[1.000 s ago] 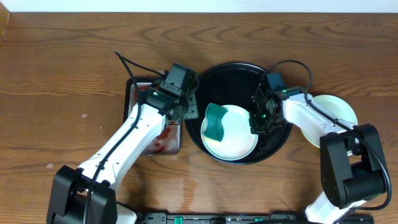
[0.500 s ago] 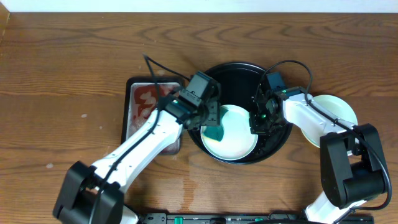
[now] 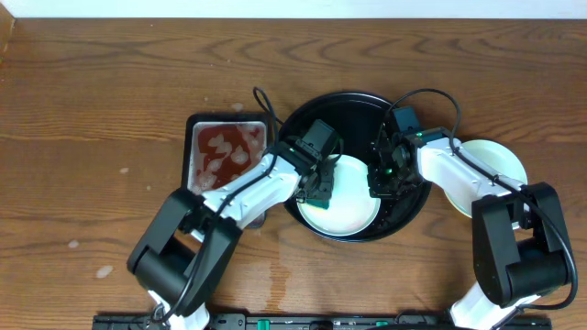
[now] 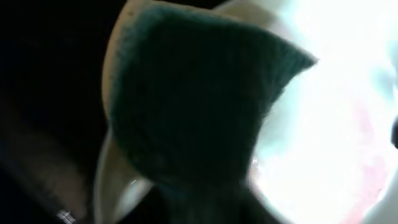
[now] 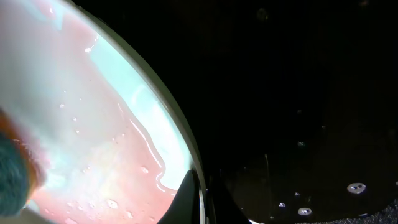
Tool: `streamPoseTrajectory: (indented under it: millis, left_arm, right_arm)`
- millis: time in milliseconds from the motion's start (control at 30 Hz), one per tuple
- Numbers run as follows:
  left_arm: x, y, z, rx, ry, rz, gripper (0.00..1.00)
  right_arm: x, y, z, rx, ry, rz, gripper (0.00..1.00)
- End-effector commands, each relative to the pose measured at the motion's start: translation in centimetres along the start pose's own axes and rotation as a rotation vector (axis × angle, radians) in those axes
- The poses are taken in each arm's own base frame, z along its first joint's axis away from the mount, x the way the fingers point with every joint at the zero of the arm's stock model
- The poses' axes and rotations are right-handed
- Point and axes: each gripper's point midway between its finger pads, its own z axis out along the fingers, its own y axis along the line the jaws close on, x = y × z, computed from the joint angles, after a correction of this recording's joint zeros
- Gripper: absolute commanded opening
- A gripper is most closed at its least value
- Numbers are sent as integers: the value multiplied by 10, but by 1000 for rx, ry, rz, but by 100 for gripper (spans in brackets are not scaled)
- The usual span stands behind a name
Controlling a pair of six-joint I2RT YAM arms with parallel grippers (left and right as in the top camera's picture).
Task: Clean dirty plates on tray and stack at the side
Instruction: 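Scrub the red stains on the plate with the sponge in left gripper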
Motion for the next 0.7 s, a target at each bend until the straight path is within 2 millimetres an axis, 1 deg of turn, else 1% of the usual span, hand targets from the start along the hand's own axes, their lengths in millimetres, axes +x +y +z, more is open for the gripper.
streamPoseTrajectory:
  millis: [0, 100, 167, 267, 333, 400, 500, 567, 667]
  left_arm:
    - [9, 8, 7, -24, 31, 2, 7]
    - [2, 3, -4, -7, 0, 4, 7]
    - [-4, -2, -16, 12, -33, 8, 8]
    - [-14, -7, -42, 46, -98, 8, 7]
    - [-22, -3, -60, 52, -143, -6, 7]
    - [-30, 11, -78, 16, -193, -32, 7]
    - [-39, 42, -99, -75, -250, -47, 8]
    - [-41, 62, -108, -110, -256, -59, 7]
    - [-43, 91, -114, -149, -242, -87, 7]
  right_arm:
    - [13, -8, 15, 34, 49, 10, 1]
    - [14, -9, 15, 35, 52, 10, 1]
    - [14, -9, 15, 35, 53, 11, 1]
    - [14, -9, 15, 35, 53, 11, 1]
    - [14, -9, 15, 35, 53, 11, 1]
    - [15, -9, 15, 36, 54, 11, 1]
    - [15, -9, 15, 36, 56, 11, 1]
    - [15, -9, 15, 36, 56, 11, 1]
    - [15, -9, 15, 36, 54, 11, 1]
